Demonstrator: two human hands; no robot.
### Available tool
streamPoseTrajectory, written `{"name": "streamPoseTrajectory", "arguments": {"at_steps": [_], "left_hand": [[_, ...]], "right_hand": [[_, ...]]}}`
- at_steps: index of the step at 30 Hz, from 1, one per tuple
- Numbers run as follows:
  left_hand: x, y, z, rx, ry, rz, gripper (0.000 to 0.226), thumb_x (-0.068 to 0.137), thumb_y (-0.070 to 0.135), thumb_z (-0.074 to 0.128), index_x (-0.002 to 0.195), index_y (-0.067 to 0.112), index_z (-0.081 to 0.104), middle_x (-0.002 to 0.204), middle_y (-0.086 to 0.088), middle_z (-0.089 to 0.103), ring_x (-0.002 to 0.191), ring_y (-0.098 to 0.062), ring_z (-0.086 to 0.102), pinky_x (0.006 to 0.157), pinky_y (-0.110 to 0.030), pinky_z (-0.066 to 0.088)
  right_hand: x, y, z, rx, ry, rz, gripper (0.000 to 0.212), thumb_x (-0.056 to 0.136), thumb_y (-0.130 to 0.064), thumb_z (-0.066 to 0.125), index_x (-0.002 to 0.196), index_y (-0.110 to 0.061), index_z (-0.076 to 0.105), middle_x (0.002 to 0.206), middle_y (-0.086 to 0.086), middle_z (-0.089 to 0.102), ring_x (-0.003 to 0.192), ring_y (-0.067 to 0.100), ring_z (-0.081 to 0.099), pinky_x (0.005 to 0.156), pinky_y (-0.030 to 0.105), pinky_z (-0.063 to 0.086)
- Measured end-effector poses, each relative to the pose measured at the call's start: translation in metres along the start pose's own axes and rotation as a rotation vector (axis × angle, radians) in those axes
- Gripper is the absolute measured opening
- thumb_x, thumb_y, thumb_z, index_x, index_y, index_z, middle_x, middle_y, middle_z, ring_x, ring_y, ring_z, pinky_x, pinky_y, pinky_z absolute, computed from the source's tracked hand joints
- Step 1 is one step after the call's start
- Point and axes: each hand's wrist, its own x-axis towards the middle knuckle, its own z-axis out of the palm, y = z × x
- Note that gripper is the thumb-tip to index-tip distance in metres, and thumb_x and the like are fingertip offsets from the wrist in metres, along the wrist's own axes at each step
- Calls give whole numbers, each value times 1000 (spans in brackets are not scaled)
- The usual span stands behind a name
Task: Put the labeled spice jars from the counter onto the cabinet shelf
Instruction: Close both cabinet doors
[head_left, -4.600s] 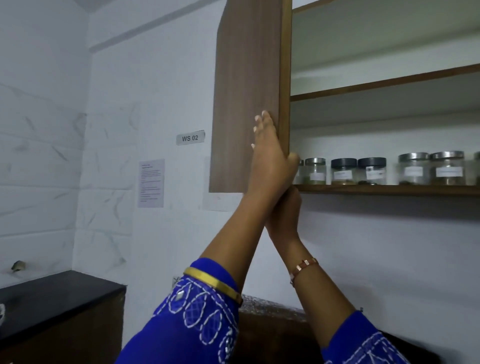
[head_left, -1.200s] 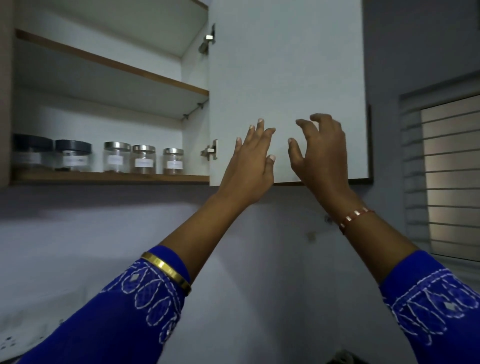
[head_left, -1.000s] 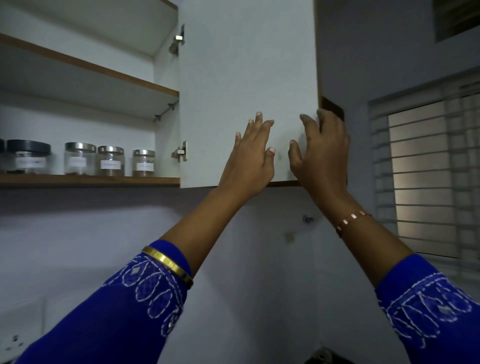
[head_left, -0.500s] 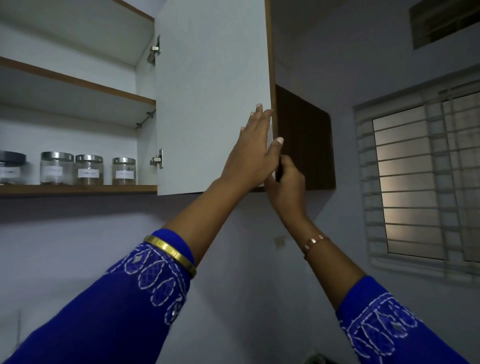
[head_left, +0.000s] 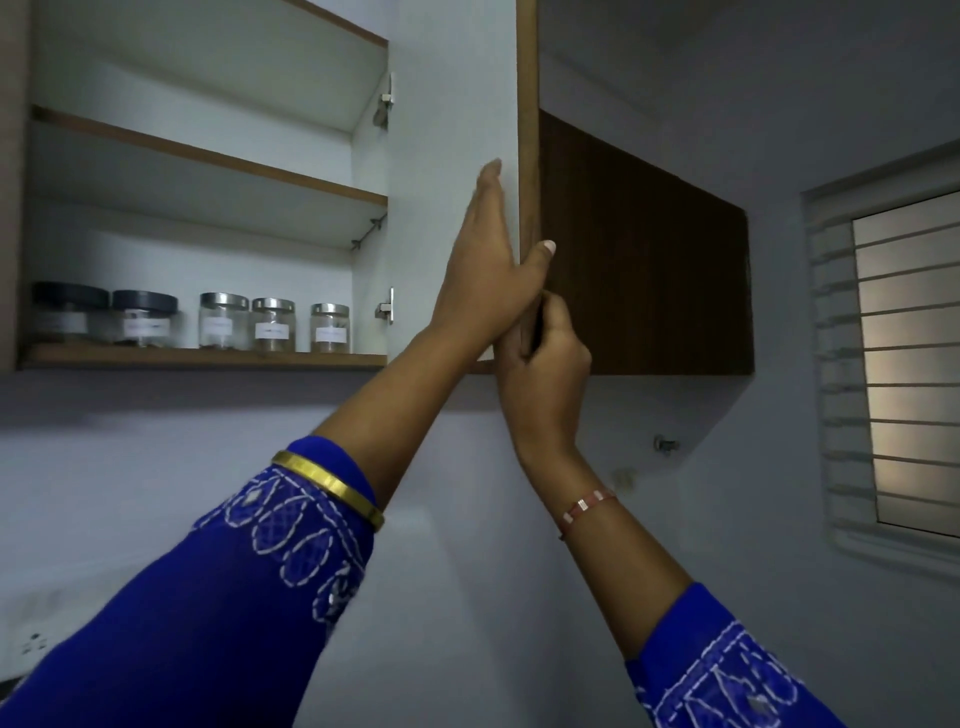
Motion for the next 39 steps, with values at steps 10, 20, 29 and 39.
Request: {"name": "streamPoseTrajectory", "arguments": {"at_steps": [10, 20, 29, 39], "left_hand": [[3, -10, -70, -105, -34, -134, 65, 84, 7, 55, 141, 3, 25, 139, -17, 43, 124, -28, 48, 101, -42, 46], [-15, -44, -160, -169, 129, -207, 47, 82, -6, 50, 127, 7, 44, 103, -6, 63, 92, -17, 65, 79, -28, 57], [-26, -105, -243, -226, 146, -286, 45, 84, -12, 48, 126, 3, 47, 103, -2, 64, 90, -6, 64, 79, -18, 56], [-25, -178, -298, -274, 192, -391, 47, 85, -7, 50, 130, 6, 45, 117, -4, 61, 95, -4, 61, 79, -16, 54]], "right_hand": [[-32, -35, 49, 2, -19, -135, 44, 88, -23, 57, 128, -3, 53, 105, 13, 70, 94, 25, 68, 78, 35, 58], [-69, -80, 131, 19, -96, -273, 58, 78, -9, 72, 129, 7, 50, 128, 21, 59, 119, 34, 57, 97, 41, 50], [-103, -104, 221, -59, -113, -301, 58, 76, -7, 74, 128, 8, 50, 130, 24, 56, 126, 42, 46, 98, 51, 48], [-121, -105, 297, -242, -154, -391, 65, 65, -6, 83, 123, 8, 56, 125, 26, 59, 115, 42, 57, 85, 47, 56]]}}
